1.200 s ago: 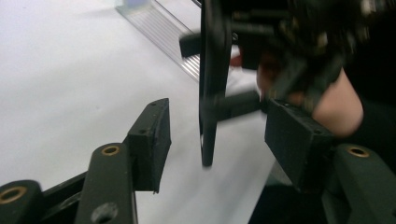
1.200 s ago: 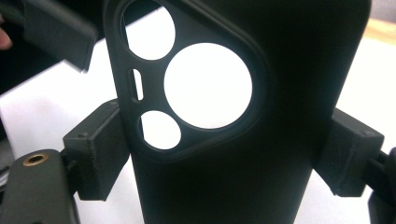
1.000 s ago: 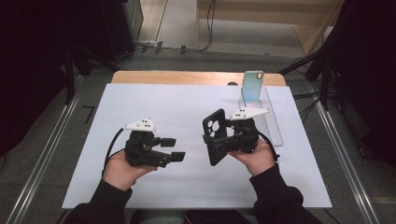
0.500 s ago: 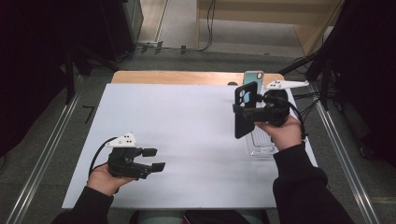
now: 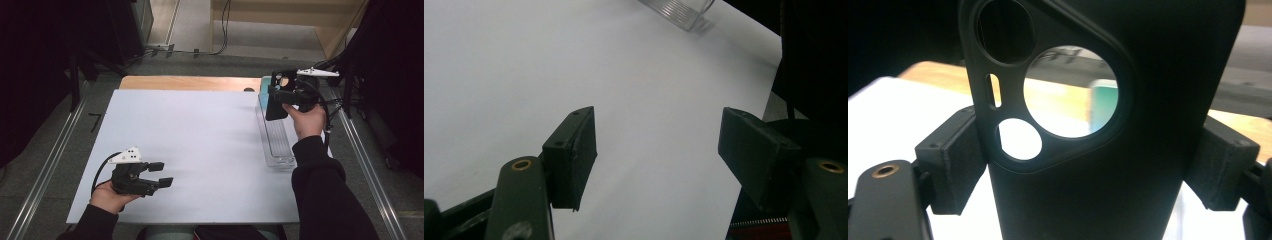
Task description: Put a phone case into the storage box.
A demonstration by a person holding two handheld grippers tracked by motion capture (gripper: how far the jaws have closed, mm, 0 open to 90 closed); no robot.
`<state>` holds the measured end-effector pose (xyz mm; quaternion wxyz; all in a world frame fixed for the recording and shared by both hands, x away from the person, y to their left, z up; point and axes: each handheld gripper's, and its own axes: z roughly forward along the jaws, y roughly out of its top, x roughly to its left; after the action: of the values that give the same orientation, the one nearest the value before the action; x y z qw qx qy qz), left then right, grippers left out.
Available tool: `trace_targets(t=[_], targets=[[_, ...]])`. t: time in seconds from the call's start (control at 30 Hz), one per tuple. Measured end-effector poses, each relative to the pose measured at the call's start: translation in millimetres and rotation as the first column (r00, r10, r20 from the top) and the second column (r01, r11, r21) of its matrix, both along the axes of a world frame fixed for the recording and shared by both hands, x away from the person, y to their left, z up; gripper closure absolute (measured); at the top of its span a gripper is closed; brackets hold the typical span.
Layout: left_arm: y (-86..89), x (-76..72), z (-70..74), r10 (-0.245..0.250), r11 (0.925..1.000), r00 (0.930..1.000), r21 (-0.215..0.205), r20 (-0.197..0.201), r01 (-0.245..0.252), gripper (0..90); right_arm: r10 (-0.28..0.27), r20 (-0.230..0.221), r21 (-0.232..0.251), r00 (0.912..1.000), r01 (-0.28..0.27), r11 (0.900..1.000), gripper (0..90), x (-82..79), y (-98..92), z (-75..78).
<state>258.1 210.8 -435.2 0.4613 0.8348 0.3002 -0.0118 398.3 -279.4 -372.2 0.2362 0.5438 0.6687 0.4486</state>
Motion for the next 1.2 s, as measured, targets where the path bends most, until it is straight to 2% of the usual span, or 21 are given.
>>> trace_targets(t=[0.1, 0.3, 0.47, 0.67, 0.7, 0.77, 0.83, 0.9, 1.0, 1.1, 1.2], targets=[[0.5, -0.1, -1.0, 0.004, 1.0000, 1.0000, -0.005, -0.002, -0.004, 32.5, -0.045, -0.010, 0.011, 0.9989, 0.046, 0.999, 13.0, 14.9, -3.8, -13.4], [0.2, 0.0, -3.9, -0.011, 0.9999, 0.9999, 0.002, -0.008, 0.012, 32.5, -0.097, -0.040, 0.009, 0.9945, 0.097, 0.995, 12.6, 40.2, -4.0, -39.7], [0.6, 0.6, -7.0, -0.014, 0.9999, 0.9998, 0.003, -0.016, 0.014, 32.5, -0.116, -0.079, 0.000, 0.9901, 0.116, 0.993, 12.6, 56.5, -2.5, -61.0], [2.2, 2.2, -9.0, -0.010, 0.9999, 0.9996, -0.004, -0.025, 0.010, 32.5, -0.123, -0.133, -0.037, 0.9835, 0.119, 0.992, 11.6, 70.7, 2.6, -79.6], [2.6, 2.4, -9.1, -0.009, 1.0000, 0.9996, -0.001, -0.025, 0.009, 32.5, -0.123, -0.146, -0.058, 0.9816, 0.115, 0.992, 10.6, 72.7, 3.9, -81.6], [2.7, 3.0, -10.0, -0.007, 1.0000, 0.9995, -0.002, -0.030, 0.007, 32.5, -0.111, -0.140, -0.037, 0.9839, 0.107, 0.994, 8.2, 73.6, 3.7, -81.1], [2.7, 3.2, -10.3, -0.005, 1.0000, 0.9995, -0.002, -0.032, 0.005, 32.5, -0.101, -0.133, -0.023, 0.9859, 0.099, 0.995, 0.0, 72.4, 2.8, -79.0], [2.9, 3.2, -10.4, -0.003, 1.0000, 0.9995, -0.003, -0.031, 0.003, 32.5, -0.099, -0.141, -0.008, 0.9851, 0.098, 0.995, 0.0, 70.8, 1.8, -76.5], [4.2, 3.9, -10.3, 0.001, 1.0000, 0.9995, -0.008, -0.031, -0.002, 32.5, -0.088, -0.163, -0.035, 0.9827, 0.084, 0.996, 0.0, 64.0, 2.4, -69.9], [5.1, 4.6, -10.3, 0.006, 0.9999, 0.9993, -0.009, -0.037, -0.007, 32.5, -0.076, -0.150, -0.053, 0.9857, 0.069, 0.996, 0.0, 47.3, 4.2, -56.0], [5.4, 4.9, -10.1, 0.010, 0.9999, 0.9991, -0.012, -0.041, -0.011, 32.5, -0.013, -0.153, -0.034, 0.9882, 0.008, 0.999, 0.0, 30.2, 8.9, -44.5]])
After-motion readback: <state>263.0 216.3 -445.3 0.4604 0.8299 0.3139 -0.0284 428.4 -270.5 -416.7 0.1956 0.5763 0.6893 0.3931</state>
